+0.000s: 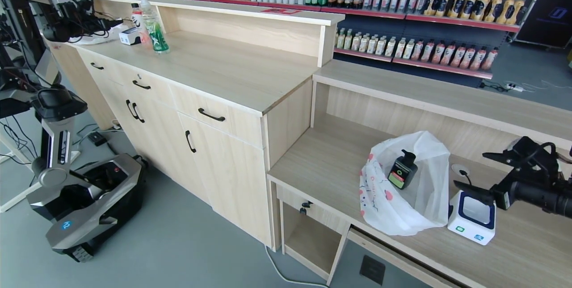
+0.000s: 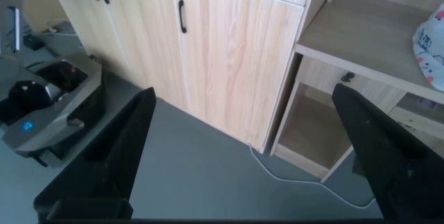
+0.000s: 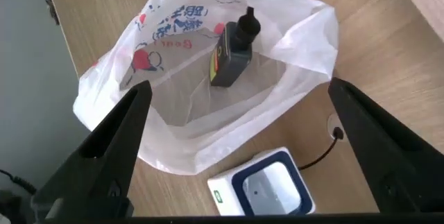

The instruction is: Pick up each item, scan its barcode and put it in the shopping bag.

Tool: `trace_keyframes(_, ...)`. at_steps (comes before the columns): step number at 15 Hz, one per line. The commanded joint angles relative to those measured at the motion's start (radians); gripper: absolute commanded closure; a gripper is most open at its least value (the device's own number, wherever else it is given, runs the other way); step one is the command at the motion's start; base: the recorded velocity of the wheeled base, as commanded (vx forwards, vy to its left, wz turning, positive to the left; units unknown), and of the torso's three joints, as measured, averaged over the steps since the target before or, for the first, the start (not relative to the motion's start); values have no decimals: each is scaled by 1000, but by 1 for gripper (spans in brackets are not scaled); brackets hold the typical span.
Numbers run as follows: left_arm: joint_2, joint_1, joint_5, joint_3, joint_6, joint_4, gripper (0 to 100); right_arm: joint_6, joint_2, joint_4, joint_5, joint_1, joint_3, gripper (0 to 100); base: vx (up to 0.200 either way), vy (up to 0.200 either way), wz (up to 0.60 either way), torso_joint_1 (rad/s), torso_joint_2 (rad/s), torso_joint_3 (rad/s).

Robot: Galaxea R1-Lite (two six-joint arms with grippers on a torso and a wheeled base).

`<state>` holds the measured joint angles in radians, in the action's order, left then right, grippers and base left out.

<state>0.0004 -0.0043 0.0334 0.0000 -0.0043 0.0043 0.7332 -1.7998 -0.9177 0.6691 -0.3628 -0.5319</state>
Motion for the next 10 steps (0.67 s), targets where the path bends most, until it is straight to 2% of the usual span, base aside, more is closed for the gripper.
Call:
trace_keyframes(1,1,0,0,0,0,0,0,-31,215,13,-60,-27,-10,0,0,0,-600,-2,-2,2)
trace_keyframes(3,1,0,0,0,0,0,0,-104,264,31,-184,-24,-65,0,0,0,-600,0,5,-2)
trace_keyframes(6,1,1,0,0,0,0,0,-170,304,157,-347,-22,-161,0,0,0,-600,4,1,4)
trace_keyframes(7,1,0,0,0,0,0,0,-227,315,287,-476,-27,-261,0,0,0,-600,-2,2,7)
trace_keyframes(8,1,0,0,0,0,0,0,-244,315,338,-520,-28,-298,0,0,0,-600,2,2,7)
trace_keyframes(9,1,0,0,0,0,0,0,-301,304,517,-666,-39,-419,0,0,0,-600,-2,2,2)
trace_keyframes(10,1,0,0,0,0,0,0,-345,289,608,-715,-41,-477,0,0,0,-600,2,-2,2)
